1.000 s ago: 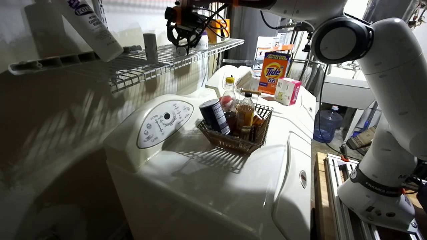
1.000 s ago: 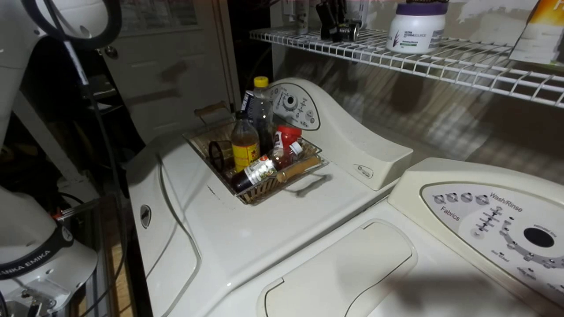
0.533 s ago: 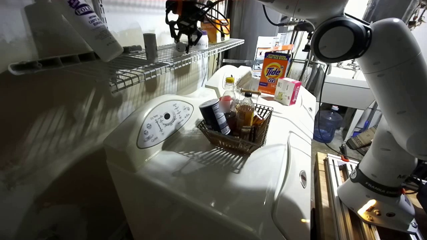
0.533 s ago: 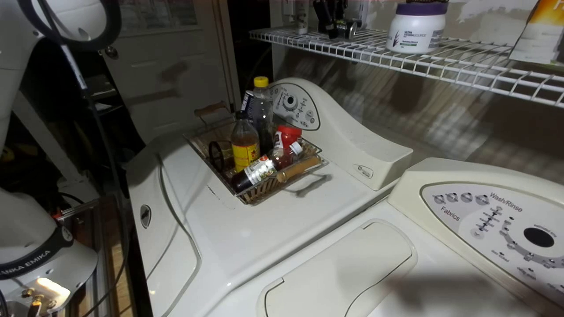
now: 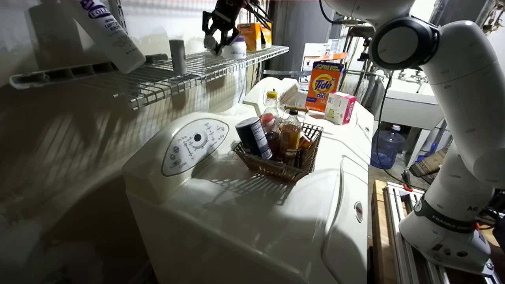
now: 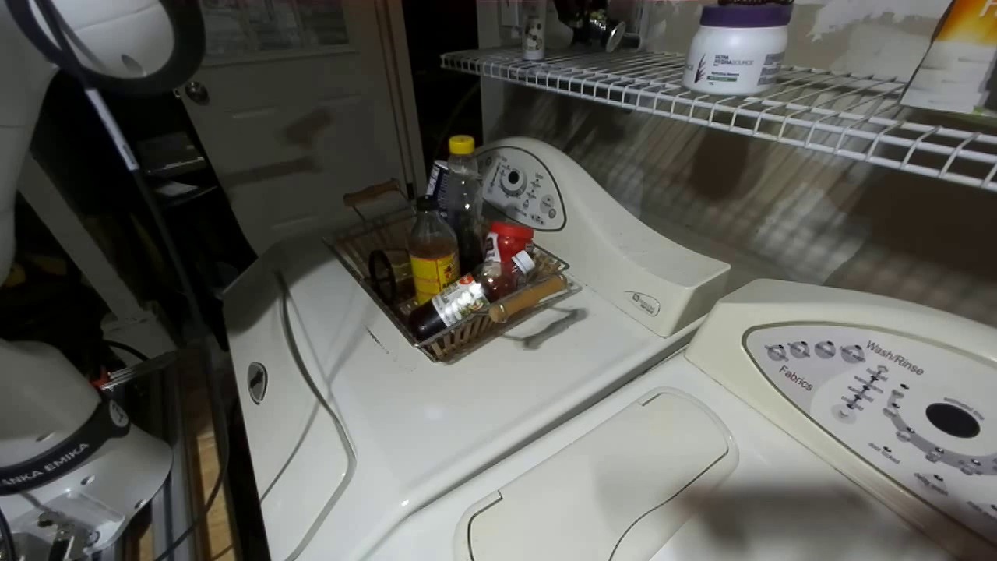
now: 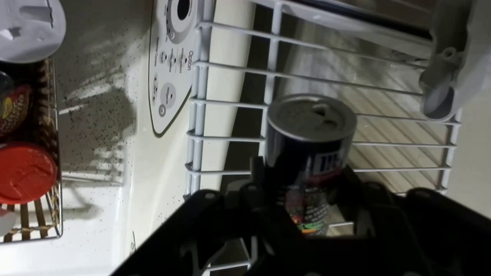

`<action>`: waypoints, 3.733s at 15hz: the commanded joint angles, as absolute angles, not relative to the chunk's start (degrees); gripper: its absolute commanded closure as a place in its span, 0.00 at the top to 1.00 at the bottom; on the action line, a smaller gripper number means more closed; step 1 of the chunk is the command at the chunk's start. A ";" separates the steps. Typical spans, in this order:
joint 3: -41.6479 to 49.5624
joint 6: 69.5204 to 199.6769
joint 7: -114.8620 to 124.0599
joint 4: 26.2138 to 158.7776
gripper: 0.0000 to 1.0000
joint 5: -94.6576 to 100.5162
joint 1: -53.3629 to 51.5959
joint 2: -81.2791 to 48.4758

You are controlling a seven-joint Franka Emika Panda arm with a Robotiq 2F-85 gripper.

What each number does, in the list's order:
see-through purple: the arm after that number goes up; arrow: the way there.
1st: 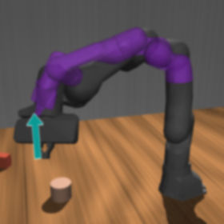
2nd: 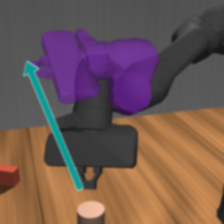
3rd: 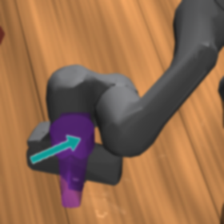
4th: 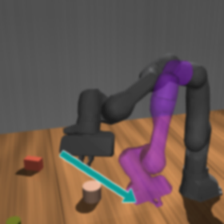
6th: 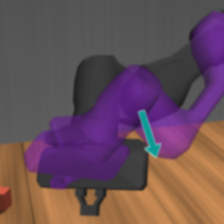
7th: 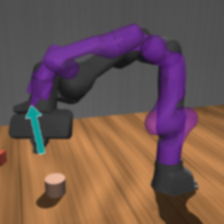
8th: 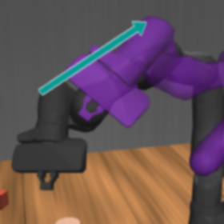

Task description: Put the black bottle upright

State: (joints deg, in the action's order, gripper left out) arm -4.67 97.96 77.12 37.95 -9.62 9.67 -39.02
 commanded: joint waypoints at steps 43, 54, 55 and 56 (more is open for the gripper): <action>-2.33 115.40 79.66 78.32 0.19 -70.07 16.75 -25.36; 1.54 115.27 78.82 80.09 1.00 -70.45 13.48 -24.43; 1.74 115.31 78.78 80.21 1.00 -70.33 13.32 -24.35; 1.90 115.43 78.62 80.29 1.00 -70.31 13.18 -24.24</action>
State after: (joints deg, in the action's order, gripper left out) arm 0.37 115.99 80.12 77.86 -69.08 14.25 -26.30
